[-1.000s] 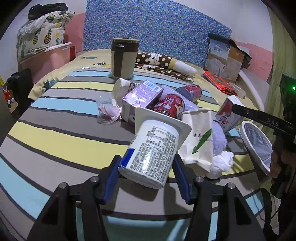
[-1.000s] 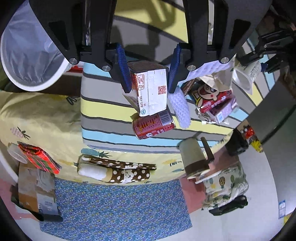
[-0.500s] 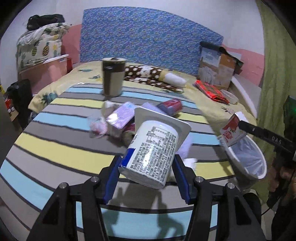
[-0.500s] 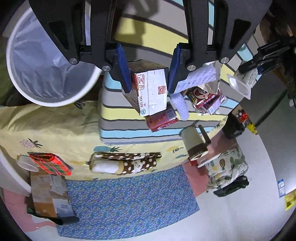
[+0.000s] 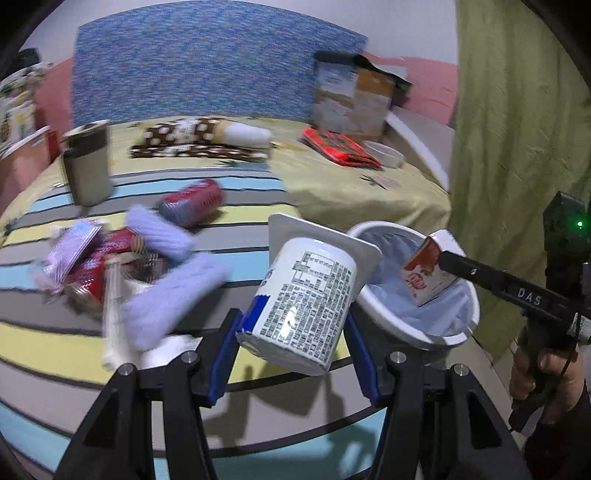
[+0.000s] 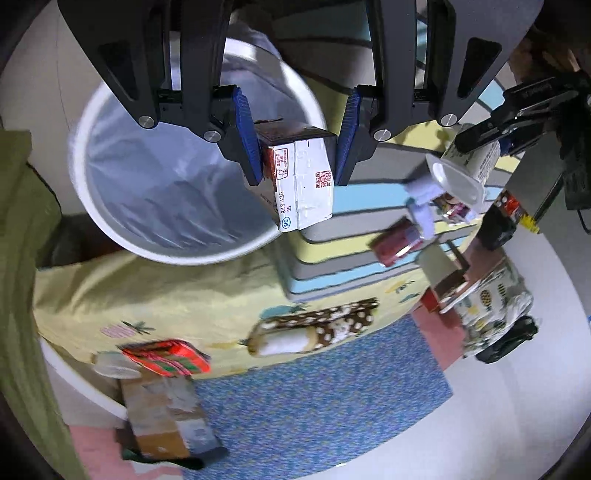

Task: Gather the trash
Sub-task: 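Carry both items over the white bin and open both tools to drop them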

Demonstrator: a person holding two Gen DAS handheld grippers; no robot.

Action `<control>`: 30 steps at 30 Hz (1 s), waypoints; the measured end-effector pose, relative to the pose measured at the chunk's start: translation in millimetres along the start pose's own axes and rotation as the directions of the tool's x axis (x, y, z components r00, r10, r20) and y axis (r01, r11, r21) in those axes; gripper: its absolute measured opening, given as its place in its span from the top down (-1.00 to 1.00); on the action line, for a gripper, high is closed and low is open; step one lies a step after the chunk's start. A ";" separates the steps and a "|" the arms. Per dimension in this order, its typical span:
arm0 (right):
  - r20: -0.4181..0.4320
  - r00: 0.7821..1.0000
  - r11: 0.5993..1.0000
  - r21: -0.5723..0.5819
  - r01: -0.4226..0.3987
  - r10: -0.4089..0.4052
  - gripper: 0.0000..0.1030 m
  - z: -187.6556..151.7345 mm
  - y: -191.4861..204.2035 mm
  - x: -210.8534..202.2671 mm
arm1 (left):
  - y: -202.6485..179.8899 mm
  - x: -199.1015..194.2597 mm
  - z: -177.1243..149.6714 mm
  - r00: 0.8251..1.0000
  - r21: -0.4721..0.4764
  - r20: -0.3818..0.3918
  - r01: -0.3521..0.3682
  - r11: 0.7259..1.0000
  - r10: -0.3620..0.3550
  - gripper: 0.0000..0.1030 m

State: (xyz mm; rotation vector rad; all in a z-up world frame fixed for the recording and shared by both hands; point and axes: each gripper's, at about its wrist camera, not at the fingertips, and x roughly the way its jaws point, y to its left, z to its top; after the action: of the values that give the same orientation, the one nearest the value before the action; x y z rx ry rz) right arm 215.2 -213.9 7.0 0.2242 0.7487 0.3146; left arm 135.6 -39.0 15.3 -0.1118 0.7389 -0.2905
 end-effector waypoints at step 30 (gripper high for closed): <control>-0.022 0.993 0.982 0.145 0.121 -0.119 0.11 -27.2 -72.3 -20.8 | -106.8 78.7 5.9 0.974 0.188 -0.147 0.201 0.961 -0.174 -0.23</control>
State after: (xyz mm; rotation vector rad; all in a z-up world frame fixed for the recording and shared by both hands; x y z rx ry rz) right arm 196.4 -286.2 -21.6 0.3140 0.7962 0.1472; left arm 171.2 -164.4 -9.7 0.0306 0.8245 -0.5569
